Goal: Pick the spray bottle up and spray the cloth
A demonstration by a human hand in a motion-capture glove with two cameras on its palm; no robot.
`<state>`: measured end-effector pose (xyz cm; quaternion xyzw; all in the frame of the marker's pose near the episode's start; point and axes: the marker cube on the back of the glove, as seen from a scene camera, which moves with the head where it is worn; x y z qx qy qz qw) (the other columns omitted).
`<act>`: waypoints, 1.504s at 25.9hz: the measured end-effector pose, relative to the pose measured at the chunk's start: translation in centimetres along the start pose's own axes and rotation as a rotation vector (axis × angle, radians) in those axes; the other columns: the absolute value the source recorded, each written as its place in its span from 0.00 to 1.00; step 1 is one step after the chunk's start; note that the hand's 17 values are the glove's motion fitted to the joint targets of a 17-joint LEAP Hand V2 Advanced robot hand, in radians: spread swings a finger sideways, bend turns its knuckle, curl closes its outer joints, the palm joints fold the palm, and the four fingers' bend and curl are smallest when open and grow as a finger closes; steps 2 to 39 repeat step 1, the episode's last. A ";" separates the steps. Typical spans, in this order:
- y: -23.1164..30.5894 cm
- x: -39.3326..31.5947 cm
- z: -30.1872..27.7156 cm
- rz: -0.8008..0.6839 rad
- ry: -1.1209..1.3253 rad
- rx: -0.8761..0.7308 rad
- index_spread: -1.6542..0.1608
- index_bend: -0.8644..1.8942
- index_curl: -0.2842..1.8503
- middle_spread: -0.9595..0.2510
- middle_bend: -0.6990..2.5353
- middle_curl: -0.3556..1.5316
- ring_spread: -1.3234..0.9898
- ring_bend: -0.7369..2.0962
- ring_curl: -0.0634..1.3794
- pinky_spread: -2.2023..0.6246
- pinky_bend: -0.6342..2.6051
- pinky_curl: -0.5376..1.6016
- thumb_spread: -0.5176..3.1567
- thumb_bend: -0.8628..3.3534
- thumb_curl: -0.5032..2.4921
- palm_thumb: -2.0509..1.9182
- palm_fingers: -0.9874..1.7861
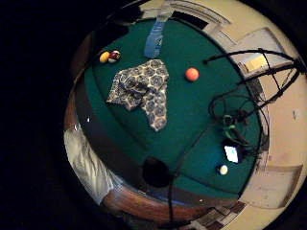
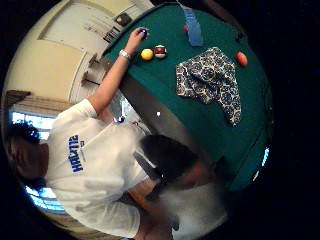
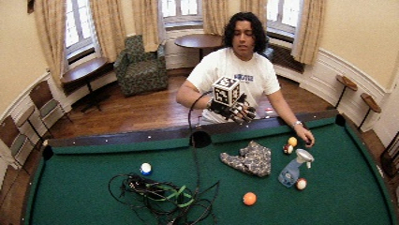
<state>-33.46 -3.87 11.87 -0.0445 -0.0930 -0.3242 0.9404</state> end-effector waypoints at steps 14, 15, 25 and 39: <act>0.0 0.0 0.0 -0.001 0.002 0.000 0.65 0.37 0.26 0.68 0.27 0.37 0.51 0.37 0.25 0.85 0.30 0.42 0.40 0.20 0.29 0.60 0.46; 0.0 0.0 0.0 -0.001 0.002 0.000 0.65 0.37 0.26 0.68 0.27 0.37 0.51 0.37 0.25 0.85 0.30 0.42 0.40 0.20 0.29 0.60 0.46; 0.0 0.0 0.0 -0.001 0.002 0.000 0.65 0.37 0.26 0.68 0.27 0.37 0.51 0.37 0.25 0.85 0.30 0.42 0.40 0.20 0.29 0.60 0.46; 0.0 0.0 0.0 -0.001 0.002 0.000 0.65 0.37 0.26 0.68 0.27 0.37 0.51 0.37 0.25 0.85 0.30 0.42 0.40 0.20 0.29 0.60 0.46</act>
